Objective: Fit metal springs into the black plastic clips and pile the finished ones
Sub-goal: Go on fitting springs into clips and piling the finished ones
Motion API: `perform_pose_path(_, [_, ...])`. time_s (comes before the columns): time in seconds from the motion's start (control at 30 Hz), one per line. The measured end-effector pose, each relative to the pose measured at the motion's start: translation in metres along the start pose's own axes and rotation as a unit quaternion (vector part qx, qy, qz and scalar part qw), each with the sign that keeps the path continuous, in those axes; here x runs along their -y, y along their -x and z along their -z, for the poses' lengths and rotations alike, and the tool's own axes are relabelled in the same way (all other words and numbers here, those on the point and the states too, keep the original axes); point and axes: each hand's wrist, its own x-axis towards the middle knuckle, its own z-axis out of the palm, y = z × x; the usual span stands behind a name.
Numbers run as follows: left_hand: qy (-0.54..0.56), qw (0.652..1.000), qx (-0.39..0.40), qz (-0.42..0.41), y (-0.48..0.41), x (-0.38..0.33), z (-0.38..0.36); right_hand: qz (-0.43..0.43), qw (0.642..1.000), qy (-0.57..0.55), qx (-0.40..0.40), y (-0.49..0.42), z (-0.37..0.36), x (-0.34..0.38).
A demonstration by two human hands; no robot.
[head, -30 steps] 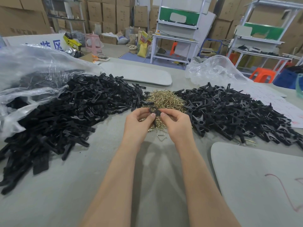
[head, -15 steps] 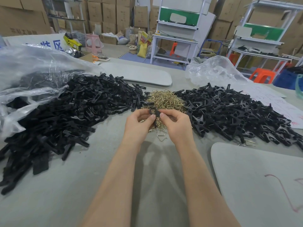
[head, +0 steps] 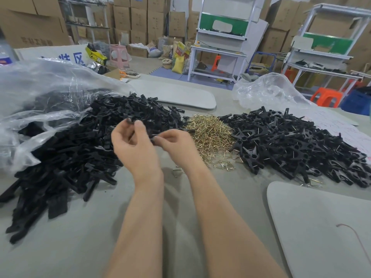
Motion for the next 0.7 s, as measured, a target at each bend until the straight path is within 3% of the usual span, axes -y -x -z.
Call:
perform_pose_path(0.13, [0.015,0.998,-0.053,0.011,-0.006,0.002,0.005,0.033,0.988,0.15,0.023,-0.025,-0.026,0.004])
perform_pose_path(0.27, [0.023,0.997,-0.053,0.06,-0.002,0.012,0.003,0.011,0.931,0.356,0.081,-0.036,-0.041,-0.006])
perform_pose_path(0.4, [0.008,0.996,-0.039,0.083,0.001,0.017,0.002,-0.007,0.912,0.408,0.035,-0.032,-0.04,-0.009])
perform_pose_path(0.6, [-0.008,0.995,-0.018,0.097,0.002,0.022,0.002,0.008,0.911,0.413,0.001,-0.026,-0.03,-0.012])
perform_pose_path(0.7, [-0.031,0.992,0.039,0.117,0.002,0.029,0.002,-0.002,0.974,0.209,-0.09,-0.016,-0.007,-0.012])
